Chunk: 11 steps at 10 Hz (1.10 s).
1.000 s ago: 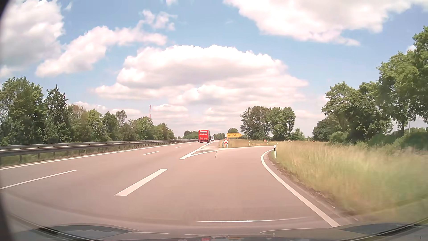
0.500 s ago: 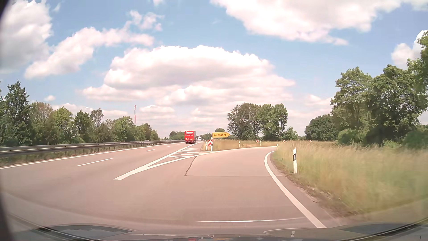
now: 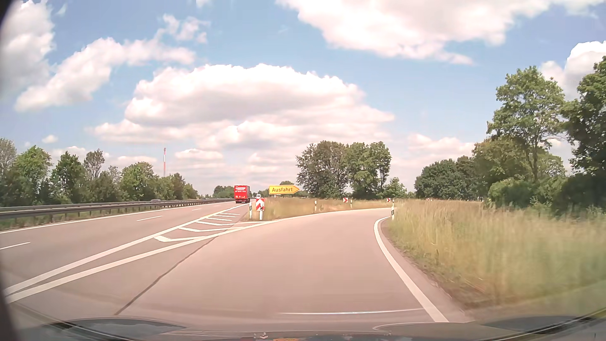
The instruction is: Follow the waypoints while adhering to traffic rules and regulations
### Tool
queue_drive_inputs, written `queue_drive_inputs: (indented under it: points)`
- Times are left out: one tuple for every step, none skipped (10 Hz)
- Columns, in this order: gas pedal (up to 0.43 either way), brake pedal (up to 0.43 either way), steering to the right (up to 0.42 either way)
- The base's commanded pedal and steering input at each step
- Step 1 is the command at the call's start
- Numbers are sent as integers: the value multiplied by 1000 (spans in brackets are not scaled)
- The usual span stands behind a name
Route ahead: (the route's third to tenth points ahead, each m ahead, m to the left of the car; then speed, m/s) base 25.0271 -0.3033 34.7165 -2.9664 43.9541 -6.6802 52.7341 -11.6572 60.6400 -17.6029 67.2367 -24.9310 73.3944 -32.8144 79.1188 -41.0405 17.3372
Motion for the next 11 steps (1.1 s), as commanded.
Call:
queue_drive_inputs:
  points:
    - [0, 12, 43]
    - [0, 12, 43]
    - [0, 12, 43]
    - [0, 12, 43]
    - [0, 12, 43]
    - [0, 12, 43]
    - [0, 12, 45]
    - [0, 12, 50]
    - [0, 12, 56]
    - [0, 12, 57]
    - [0, 12, 57]
